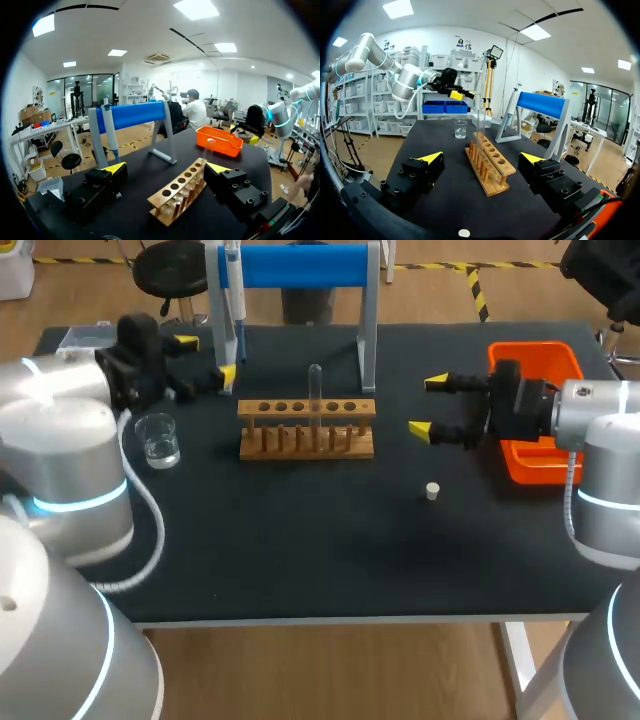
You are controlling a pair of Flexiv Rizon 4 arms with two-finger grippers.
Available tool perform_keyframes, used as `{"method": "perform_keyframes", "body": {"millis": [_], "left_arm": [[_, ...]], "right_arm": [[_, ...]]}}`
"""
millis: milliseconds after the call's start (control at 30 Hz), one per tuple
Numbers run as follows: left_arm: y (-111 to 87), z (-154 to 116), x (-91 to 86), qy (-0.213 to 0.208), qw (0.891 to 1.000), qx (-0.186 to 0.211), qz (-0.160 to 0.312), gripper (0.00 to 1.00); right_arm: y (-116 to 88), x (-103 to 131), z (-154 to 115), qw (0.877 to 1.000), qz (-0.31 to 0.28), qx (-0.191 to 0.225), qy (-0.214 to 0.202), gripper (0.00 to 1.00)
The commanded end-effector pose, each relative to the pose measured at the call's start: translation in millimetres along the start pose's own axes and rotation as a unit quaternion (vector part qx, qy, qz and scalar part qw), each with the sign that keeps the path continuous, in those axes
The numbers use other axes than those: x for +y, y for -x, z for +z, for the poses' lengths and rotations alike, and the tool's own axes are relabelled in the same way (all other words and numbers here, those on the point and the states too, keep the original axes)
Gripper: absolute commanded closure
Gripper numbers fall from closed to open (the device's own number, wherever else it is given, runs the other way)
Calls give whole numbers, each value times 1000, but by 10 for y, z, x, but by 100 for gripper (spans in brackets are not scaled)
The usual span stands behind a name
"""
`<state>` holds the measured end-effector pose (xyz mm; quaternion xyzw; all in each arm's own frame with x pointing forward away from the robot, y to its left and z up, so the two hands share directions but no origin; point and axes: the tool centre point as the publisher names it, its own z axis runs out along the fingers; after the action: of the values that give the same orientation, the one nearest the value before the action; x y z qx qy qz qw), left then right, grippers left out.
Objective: Invert the test tube, pick up the pipette, mount the tip to pipette, aspirate from beaker and dispense into the tube, eject the tip, return the pipette, and cap with the stopper.
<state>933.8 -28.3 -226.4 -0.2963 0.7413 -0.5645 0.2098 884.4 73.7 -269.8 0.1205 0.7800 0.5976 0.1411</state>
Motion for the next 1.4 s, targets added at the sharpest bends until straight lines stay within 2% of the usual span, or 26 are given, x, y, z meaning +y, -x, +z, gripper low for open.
{"method": "perform_keyframes", "body": {"millis": [33,367,600,900,1400], "left_arm": [[-173,-86,133,-64,998,12,9,0],[-371,-58,299,-63,997,31,22,0],[-459,-46,335,-66,997,37,26,0],[-496,-54,364,-72,996,50,24,0],[-496,-54,364,-72,996,50,24,0]], "right_arm": [[-10,1,3,1000,0,-2,0,0],[-10,1,3,1000,0,-2,0,0],[-10,1,3,1000,0,-2,0,0],[-10,1,3,1000,0,-2,0,0],[-10,1,3,1000,0,-2,0,0]]}}
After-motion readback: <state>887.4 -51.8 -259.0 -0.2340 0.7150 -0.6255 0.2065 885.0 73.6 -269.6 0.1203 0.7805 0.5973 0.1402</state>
